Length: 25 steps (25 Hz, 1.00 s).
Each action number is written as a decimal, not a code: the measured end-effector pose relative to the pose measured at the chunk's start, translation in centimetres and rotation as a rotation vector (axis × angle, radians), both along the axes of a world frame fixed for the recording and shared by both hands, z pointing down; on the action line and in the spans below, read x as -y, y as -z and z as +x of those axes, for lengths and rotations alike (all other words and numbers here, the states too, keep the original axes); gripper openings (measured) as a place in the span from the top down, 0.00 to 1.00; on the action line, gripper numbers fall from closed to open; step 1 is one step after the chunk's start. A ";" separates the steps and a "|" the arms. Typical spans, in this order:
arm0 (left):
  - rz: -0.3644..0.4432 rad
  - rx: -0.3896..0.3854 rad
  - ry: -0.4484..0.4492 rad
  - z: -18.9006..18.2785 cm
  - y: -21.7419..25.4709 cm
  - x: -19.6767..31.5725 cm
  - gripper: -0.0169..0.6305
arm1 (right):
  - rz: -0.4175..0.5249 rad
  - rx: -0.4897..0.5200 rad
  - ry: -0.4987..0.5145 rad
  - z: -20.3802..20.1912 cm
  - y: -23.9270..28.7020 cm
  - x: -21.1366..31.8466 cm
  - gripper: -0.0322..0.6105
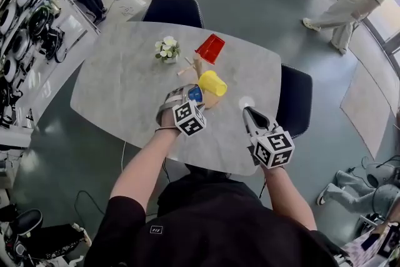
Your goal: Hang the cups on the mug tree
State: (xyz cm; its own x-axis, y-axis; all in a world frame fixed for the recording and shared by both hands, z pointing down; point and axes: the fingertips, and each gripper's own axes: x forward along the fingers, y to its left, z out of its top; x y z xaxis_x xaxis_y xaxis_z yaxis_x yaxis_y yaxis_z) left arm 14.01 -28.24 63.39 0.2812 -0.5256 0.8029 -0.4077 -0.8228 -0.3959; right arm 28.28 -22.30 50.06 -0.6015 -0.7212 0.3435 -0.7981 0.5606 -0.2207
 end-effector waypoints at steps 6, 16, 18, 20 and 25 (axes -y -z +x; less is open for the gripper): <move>0.029 -0.035 0.041 -0.4 1.4 0.0 0.49 | 0.014 0.006 0.021 -0.2 0.3 -0.2 0.91; -0.002 -0.265 0.221 -1.9 5.3 -1.7 0.49 | 0.061 0.026 0.075 -0.3 1.8 -0.9 0.91; 0.009 -0.305 0.262 -2.5 6.5 -1.9 0.49 | 0.074 0.031 0.088 -0.3 2.3 -0.9 0.91; 0.017 -0.344 0.296 -3.2 7.6 -2.3 0.49 | 0.089 0.037 0.099 -0.5 2.8 -1.0 0.91; 0.022 -0.508 0.363 -4.3 11.2 -3.7 0.50 | 0.120 0.056 0.096 -0.8 4.0 -0.9 0.91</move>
State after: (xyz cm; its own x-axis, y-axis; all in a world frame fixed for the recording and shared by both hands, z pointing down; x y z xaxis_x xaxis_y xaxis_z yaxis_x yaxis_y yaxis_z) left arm 9.74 -24.54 52.20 0.4258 -0.6740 0.6037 -0.8016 -0.5904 -0.0938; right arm 27.44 -21.44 46.07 -0.6853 -0.6934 0.2227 -0.7282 0.6585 -0.1903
